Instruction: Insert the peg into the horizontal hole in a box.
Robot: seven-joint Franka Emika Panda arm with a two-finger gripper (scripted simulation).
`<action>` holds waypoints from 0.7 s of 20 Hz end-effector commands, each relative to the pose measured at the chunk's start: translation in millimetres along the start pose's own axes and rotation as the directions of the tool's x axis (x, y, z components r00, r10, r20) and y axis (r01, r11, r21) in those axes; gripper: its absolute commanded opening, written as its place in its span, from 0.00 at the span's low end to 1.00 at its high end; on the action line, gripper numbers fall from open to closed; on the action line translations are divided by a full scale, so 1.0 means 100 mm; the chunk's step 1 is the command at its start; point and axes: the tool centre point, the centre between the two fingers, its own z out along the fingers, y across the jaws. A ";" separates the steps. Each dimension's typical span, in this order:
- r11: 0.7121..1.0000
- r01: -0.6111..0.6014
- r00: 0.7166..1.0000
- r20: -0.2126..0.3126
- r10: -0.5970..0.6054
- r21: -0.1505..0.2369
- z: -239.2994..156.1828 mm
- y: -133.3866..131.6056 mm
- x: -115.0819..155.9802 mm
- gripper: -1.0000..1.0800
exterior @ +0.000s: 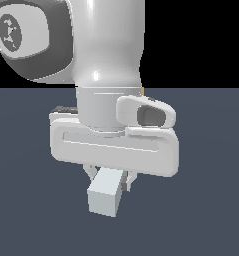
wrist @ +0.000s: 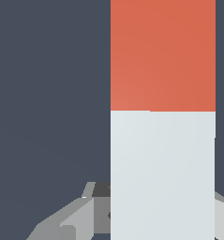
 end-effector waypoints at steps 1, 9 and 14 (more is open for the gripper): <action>1.000 0.028 1.000 0.000 -0.028 -0.004 -0.11 -0.01 0.32 0.00; 0.992 0.125 0.992 0.001 -0.125 -0.004 -0.45 -0.15 1.51 0.00; 0.986 0.166 0.986 0.000 -0.166 -0.004 -0.60 -0.24 2.01 0.00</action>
